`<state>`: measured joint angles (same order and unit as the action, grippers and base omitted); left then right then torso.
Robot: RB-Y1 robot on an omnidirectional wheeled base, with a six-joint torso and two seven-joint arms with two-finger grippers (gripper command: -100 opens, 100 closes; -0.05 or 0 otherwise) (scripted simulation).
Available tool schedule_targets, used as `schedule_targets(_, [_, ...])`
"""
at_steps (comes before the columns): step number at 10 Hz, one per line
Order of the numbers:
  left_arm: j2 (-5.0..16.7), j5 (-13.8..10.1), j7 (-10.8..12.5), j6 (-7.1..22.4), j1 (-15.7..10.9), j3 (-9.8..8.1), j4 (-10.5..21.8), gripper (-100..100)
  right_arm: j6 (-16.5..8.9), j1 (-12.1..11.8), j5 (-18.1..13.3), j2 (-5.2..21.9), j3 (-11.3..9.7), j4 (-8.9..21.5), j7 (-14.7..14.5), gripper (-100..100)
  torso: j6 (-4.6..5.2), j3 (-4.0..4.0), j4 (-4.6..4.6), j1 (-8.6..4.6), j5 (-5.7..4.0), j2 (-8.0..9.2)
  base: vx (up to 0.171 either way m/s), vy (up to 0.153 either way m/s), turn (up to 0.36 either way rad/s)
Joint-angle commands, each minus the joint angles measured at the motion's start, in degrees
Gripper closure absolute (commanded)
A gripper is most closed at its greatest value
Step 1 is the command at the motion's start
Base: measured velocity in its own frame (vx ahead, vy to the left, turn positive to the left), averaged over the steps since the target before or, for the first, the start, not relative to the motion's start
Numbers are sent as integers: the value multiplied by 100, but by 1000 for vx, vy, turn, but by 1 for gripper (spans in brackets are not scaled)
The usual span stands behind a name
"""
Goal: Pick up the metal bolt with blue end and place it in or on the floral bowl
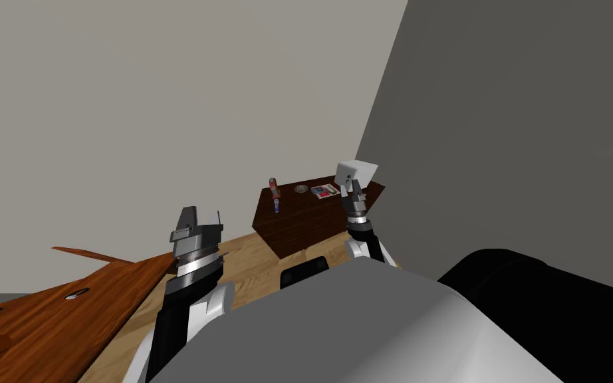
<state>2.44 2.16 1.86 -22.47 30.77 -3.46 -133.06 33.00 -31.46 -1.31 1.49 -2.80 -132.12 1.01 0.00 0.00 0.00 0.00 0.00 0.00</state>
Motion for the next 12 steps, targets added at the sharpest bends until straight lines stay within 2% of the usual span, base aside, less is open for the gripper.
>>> schedule_targets(1, [235, -143, 52, 56, 122, -131, -3, -100, 0, 0, 0, 0, 0, 0, 0, 0, 0, 0, 0, 0, 0, 0, -14, 36, -232])
schedule_targets(4, [693, -481, 167, 193, 415, -433, -5, -100, 0, 1, 0, 1, 0, 0, 0, 0, 2, 11, 4, 34, 7, 20, -45, 81, -253])
schedule_targets(8, [1435, -1159, 378, 486, 1020, -1013, 4, -100, 0, 1, 0, 1, 1, 0, 0, 0, 3, 13, 5, 47, 10, 22, -56, 112, -381])
schedule_targets(9, [1524, -1165, 378, 486, 1020, -1013, 4, -100, 0, 1, 0, 1, 1, 0, 0, 0, 2, 15, 6, 50, 11, 25, -54, 82, -109])
schedule_targets(11, [1895, -1545, 491, 672, 1394, -1348, 19, -100, 0, 1, 0, 1, 1, 0, 0, 0, 2, 6, 3, 32, 7, 10, -45, 64, -353])
schedule_targets(12, [2008, -1581, 491, 672, 1394, -1348, 19, -100, 0, 1, 0, 1, 1, 0, 0, 0, 3, 7, 3, 39, 8, 12, -49, 71, -162])
